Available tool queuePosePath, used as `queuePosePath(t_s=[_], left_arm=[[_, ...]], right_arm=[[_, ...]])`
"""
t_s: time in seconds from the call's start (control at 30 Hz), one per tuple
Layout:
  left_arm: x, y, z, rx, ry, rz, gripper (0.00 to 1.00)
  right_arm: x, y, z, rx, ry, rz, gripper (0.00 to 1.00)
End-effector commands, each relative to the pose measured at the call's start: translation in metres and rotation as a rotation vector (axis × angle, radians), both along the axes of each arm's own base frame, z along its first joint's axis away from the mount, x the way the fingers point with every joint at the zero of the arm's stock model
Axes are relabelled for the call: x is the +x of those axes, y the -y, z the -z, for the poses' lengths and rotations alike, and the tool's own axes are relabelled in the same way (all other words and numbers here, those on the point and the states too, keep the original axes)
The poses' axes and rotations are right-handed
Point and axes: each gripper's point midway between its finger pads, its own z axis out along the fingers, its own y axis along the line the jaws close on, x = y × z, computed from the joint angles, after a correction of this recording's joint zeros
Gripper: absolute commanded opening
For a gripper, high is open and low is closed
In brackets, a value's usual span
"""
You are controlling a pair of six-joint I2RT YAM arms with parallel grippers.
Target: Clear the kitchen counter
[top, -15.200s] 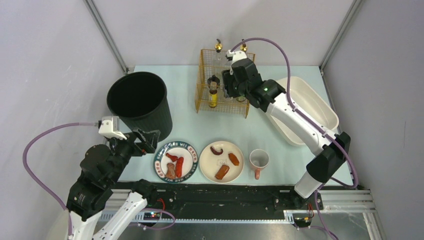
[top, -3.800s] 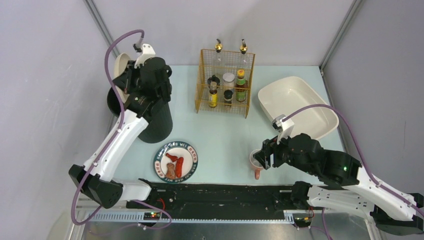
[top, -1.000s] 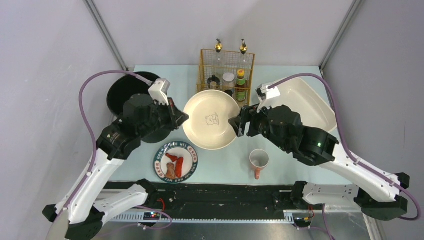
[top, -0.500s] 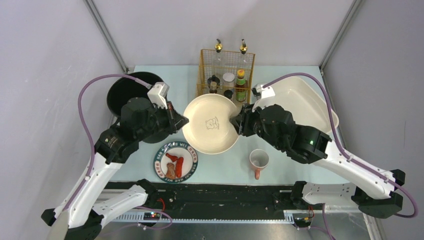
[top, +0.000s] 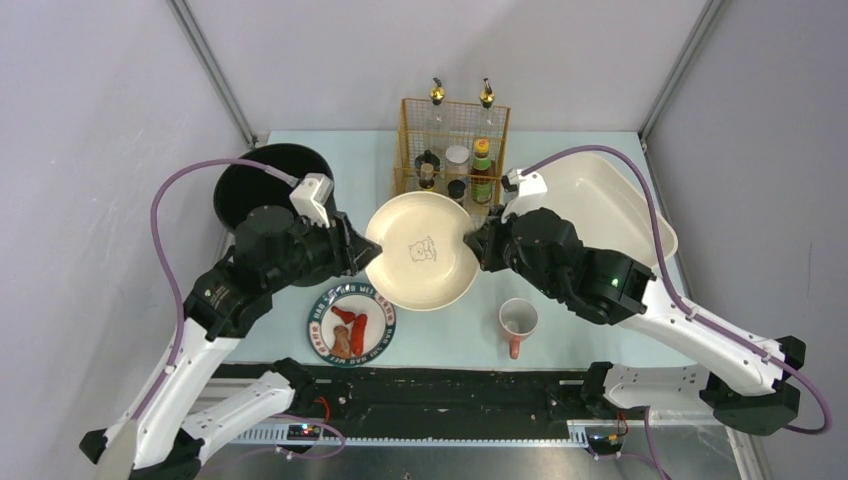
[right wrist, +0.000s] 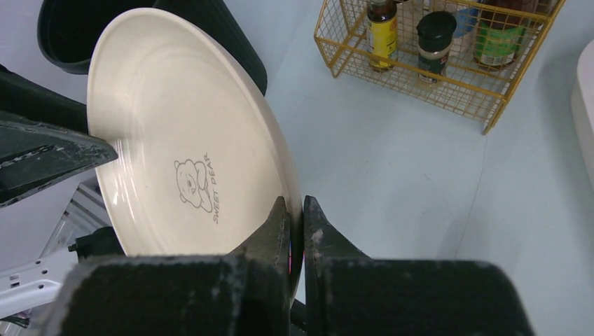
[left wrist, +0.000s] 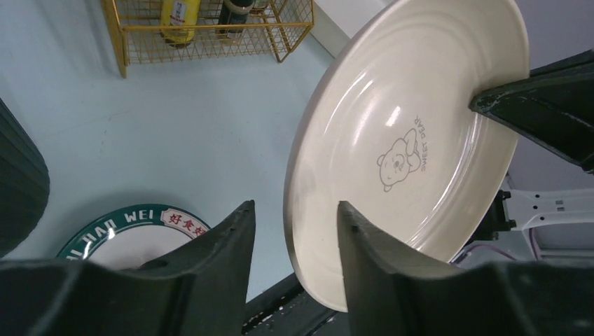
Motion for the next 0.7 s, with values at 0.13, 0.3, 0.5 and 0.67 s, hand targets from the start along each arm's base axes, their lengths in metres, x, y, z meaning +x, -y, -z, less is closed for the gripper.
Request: queuePosePath(t_s=[0.13,0.3,0.5,0.67], left_arm=[[0.001,-0.018,-0.001,0.026,0.093,-0.055,0.76],[-0.001,-0.037,0.005,0.045,0.13,-0.133,0.83],[-0.005,-0.048,0.016,0.052,0.138,-0.167,0.97],[-0.009,-0.052,0.027,0.055,0.138,-0.174,1.0]], right_arm=[[0.029,0.024,-0.002,0.004,0.01,0.114,0.0],[0.058,0.065,0.006,-0.009,-0.013,0.233,0.0],[0.09,0.116,0.011,-0.007,-0.019,0.403,0.0],[0.114,0.165,0.026,0.033,-0.047,0.589,0.0]])
